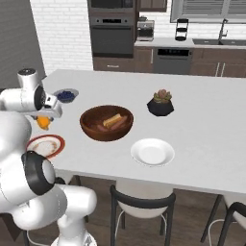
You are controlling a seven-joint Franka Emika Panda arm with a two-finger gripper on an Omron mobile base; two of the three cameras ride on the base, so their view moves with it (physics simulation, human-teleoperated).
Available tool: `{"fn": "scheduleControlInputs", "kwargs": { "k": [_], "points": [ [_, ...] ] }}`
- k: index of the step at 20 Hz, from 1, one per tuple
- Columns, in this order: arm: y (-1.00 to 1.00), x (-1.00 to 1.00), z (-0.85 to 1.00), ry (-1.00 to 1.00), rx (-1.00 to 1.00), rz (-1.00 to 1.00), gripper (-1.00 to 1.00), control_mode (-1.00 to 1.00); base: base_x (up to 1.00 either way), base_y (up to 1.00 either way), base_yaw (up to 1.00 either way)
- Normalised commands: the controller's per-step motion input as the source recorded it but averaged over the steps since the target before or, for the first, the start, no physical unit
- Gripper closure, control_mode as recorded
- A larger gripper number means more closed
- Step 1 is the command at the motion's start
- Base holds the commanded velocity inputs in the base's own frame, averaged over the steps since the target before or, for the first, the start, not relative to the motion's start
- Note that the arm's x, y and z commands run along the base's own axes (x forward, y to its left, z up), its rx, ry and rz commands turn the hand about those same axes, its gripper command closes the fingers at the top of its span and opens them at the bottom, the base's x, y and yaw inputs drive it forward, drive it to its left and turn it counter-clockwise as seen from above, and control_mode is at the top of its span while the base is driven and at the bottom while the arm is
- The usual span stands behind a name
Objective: Place one bun and one sausage from the bowl on each plate.
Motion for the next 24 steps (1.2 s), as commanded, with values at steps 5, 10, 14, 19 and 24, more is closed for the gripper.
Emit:
{"fn": "scheduleControlInputs", "kwargs": {
  "k": [5, 10, 14, 19, 24],
  "points": [
    [0.6, -0.06, -0.37, 0.14, 0.0, -0.12, 1.0, -1.0, 0.0, 0.0, 0.0],
    [0.33, 0.16, -0.5, 0.13, 0.0, -0.17, 1.0, -1.0, 0.0, 0.0, 0.0],
    [0.18, 0.0, -0.61, 0.03, 0.0, -0.16, 1.0, -1.0, 0.0, 0.0, 0.0],
    [0.09, 0.0, -0.59, 0.01, 0.0, -0.16, 1.0, -1.0, 0.0, 0.0, 0.0],
    [0.16, 0.0, -0.49, 0.02, 0.0, -0.14, 1.0, -1.0, 0.0, 0.0, 0.0]
  ]
}}
